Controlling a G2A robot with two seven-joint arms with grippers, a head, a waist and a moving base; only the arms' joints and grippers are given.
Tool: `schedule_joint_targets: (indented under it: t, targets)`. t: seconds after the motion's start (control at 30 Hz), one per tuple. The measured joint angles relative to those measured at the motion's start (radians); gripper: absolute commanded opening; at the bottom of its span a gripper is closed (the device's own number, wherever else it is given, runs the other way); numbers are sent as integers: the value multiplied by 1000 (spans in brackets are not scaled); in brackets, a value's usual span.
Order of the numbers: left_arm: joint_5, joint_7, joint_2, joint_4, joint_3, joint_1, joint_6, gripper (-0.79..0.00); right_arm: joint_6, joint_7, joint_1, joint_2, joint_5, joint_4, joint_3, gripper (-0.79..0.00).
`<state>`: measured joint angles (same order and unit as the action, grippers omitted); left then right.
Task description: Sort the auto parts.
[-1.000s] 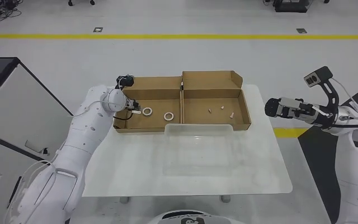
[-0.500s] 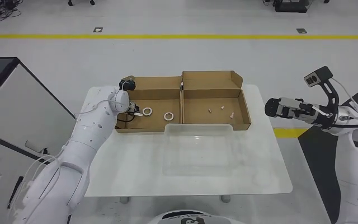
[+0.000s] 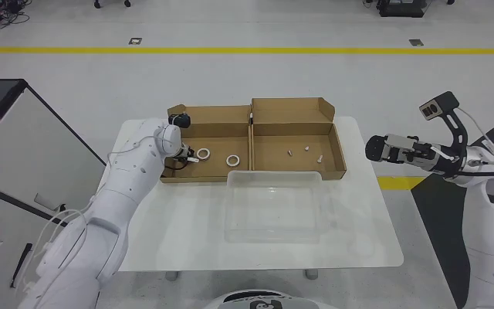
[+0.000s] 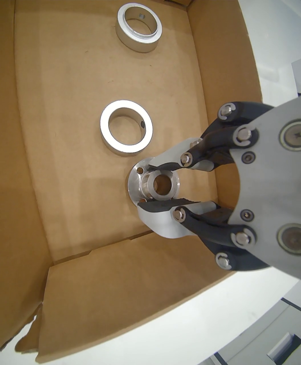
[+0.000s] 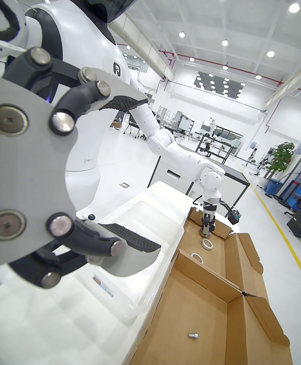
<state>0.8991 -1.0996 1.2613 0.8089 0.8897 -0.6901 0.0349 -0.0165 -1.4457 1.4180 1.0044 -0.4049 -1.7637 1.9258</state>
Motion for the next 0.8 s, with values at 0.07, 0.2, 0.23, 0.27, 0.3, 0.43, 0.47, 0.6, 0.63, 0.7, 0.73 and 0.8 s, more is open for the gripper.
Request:
schedule_joint_targets:
  t: [0.07, 0.2, 0.23, 0.27, 0.3, 0.43, 0.47, 0.6, 0.63, 0.7, 0.73, 0.8]
  targets:
    - [-6, -1, 3, -9, -1, 5, -6, 0, 0, 0, 0, 0, 0, 0, 0, 0]
    - [-20, 5, 5, -17, 6, 11, -16, 0, 0, 0, 0, 0, 0, 0, 0, 0]
    - [-24, 8, 5, -17, 10, 12, -18, 0, 0, 0, 0, 0, 0, 0, 0, 0]
    - [-31, 11, 4, -14, 15, 11, -22, 0, 0, 0, 0, 0, 0, 0, 0, 0]
    - [-36, 13, 3, -12, 20, 11, -26, 0, 0, 0, 0, 0, 0, 0, 0, 0]
    - [-63, 12, -5, 18, 49, 3, -49, 0, 0, 0, 0, 0, 0, 0, 0, 0]
    - [-76, 8, -8, 35, 61, -1, -59, 0, 0, 0, 0, 0, 0, 0, 0, 0]
    - [-117, -12, -26, 116, 111, -22, -98, 0, 0, 0, 0, 0, 0, 0, 0, 0]
    - [-128, -17, -30, 141, 125, -30, -108, 0, 0, 0, 0, 0, 0, 0, 0, 0]
    - [-157, -34, -43, 206, 162, -54, -131, 0, 0, 0, 0, 0, 0, 0, 0, 0]
    - [-172, -42, -49, 237, 179, -66, -142, 0, 0, 0, 0, 0, 0, 0, 0, 0]
    - [-214, -57, -62, 317, 223, -101, -175, 0, 0, 0, 0, 0, 0, 0, 0, 0]
